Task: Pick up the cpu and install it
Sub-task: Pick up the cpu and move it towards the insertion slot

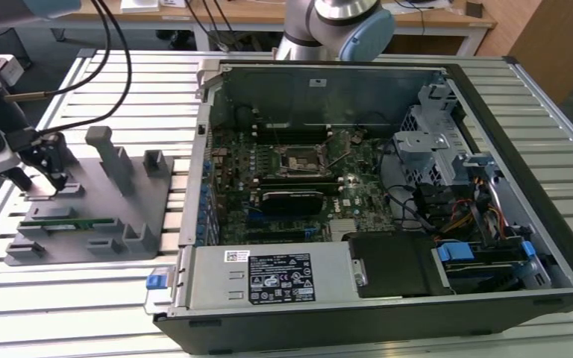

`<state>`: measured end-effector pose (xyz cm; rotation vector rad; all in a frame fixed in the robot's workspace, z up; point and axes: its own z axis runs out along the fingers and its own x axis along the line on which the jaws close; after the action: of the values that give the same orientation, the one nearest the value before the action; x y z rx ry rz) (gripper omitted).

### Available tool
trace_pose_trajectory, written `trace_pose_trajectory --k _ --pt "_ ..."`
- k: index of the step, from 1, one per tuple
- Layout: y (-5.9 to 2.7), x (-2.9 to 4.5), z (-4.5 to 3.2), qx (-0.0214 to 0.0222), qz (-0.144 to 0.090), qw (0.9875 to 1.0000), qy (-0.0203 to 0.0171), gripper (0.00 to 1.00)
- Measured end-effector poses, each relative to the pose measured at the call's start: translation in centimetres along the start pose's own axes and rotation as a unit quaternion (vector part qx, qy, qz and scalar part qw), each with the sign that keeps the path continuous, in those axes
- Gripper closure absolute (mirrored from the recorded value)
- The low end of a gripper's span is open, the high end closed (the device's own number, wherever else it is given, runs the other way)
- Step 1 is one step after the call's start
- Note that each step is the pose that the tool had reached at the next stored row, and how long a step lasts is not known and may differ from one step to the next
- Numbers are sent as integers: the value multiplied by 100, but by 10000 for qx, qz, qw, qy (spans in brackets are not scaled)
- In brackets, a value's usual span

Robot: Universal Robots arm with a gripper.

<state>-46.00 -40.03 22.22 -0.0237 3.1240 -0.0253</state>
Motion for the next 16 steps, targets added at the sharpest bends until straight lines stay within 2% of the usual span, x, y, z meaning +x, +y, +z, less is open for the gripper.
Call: trace_pose_trajectory --k 16 --pt "2 -1 -60 0 0 10000 0 47"
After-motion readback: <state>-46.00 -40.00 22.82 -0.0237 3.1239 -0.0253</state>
